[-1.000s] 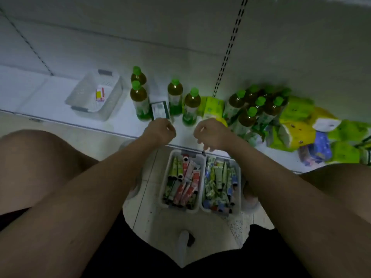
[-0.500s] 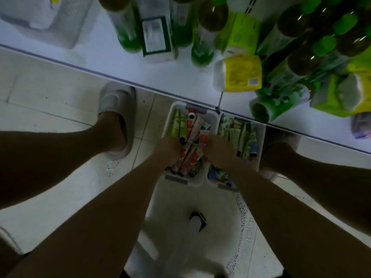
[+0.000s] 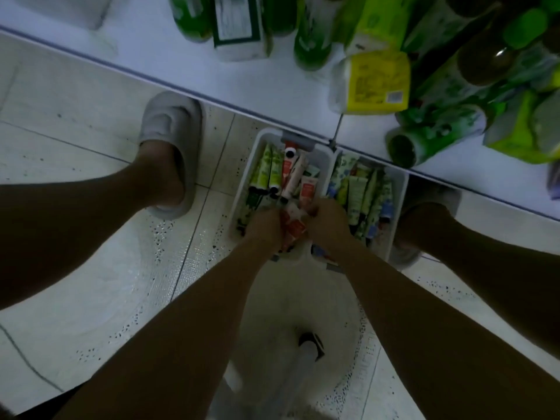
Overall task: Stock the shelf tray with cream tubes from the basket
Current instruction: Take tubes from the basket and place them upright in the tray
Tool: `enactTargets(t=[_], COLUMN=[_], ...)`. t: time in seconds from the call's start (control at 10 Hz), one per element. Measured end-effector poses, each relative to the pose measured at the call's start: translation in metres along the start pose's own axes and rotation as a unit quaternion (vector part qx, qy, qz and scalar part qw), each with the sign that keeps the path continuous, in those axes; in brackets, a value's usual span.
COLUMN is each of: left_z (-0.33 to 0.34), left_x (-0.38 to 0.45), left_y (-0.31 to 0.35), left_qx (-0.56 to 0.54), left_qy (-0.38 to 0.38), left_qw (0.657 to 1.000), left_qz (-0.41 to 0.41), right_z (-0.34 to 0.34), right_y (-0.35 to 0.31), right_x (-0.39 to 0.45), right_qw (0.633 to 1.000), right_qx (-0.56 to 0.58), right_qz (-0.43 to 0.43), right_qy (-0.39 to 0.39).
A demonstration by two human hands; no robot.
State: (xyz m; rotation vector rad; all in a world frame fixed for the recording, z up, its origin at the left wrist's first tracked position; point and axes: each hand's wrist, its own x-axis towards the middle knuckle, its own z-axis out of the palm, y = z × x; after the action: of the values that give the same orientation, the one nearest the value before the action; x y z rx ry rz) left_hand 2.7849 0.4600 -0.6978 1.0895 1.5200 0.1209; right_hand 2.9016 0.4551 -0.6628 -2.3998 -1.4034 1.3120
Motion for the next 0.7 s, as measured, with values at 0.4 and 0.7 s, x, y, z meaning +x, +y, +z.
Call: enactTargets(t=[0.4,0.7], left_z=[-0.111,-0.176], left_x=[-0.09,-0.238], left_y=[0.155,0.288], left_qx=[0.08,0.044], left_qy=[0.035,0.009], left_qw=[0.963,0.9], left_qz=[0.253,0.434], right_z=[-0.155,-0.259], right_y=[-0.07,-0.16], right_x=[-0.073,-0.205], right_qw=[0.965,0.938], right_qx=[0.215,0.137], right_qz=[-0.115,-0.278], right_qy=[0.095,0.157])
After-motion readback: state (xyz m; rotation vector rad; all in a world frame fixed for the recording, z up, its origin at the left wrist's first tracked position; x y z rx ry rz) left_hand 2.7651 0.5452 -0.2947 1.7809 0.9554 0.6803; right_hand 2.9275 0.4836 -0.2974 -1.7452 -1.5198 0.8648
